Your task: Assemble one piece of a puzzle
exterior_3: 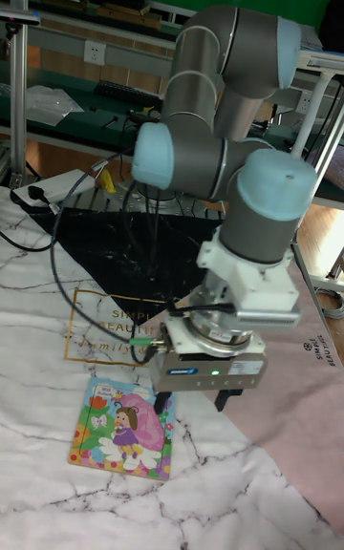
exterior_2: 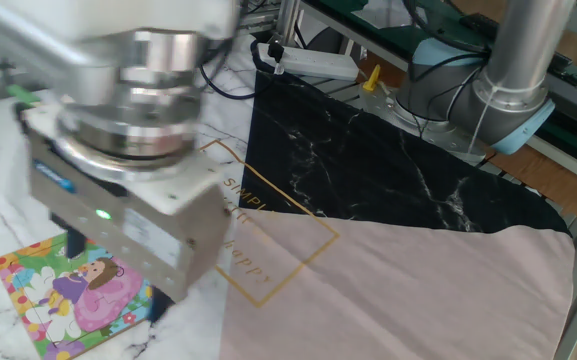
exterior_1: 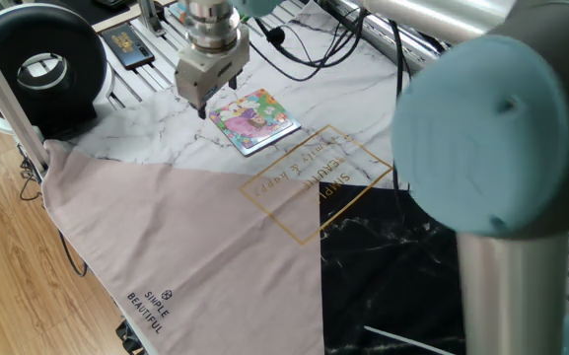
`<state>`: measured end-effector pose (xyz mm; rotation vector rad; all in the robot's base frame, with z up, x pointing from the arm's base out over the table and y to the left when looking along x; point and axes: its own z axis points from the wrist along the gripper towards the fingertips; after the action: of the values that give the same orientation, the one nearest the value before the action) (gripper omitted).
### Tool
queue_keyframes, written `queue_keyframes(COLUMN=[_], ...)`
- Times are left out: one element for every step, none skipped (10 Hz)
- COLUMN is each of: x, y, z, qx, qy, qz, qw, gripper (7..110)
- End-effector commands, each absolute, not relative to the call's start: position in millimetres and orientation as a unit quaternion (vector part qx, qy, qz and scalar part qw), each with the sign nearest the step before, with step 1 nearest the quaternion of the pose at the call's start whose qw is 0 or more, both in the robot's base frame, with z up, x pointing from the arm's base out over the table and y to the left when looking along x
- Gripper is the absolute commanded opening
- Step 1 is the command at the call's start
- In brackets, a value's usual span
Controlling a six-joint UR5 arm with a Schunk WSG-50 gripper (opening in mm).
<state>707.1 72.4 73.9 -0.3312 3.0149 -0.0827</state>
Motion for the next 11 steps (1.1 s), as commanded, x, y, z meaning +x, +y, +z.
queue_keyframes(x=[695.1,685.5,674.7,667.8,669.7,671.5,668.8,663.1,661.0,662.1,666.8], y=[131.0,137.5,144.6,151.9,174.4,185.8,188.1,166.5,142.4,135.4,137.7], z=[65.1,59.4,55.9,53.6,51.9,46.9,41.7,35.6,35.5,41.0,50.2], qx=[-0.061,-0.068,-0.073,-0.074,-0.055,-0.041,-0.046,-0.057,-0.065,-0.057,-0.041], qy=[0.994,0.994,0.995,0.995,0.994,0.993,0.993,0.994,0.994,0.995,0.995], qz=[0.001,-0.007,-0.006,0.0,0.034,0.047,0.046,0.008,-0.027,-0.022,-0.001], qw=[0.091,0.086,0.074,0.072,0.092,0.103,0.101,0.089,0.08,0.079,0.09], gripper=[7,7,7,7,7,7,7,7,7,7,7])
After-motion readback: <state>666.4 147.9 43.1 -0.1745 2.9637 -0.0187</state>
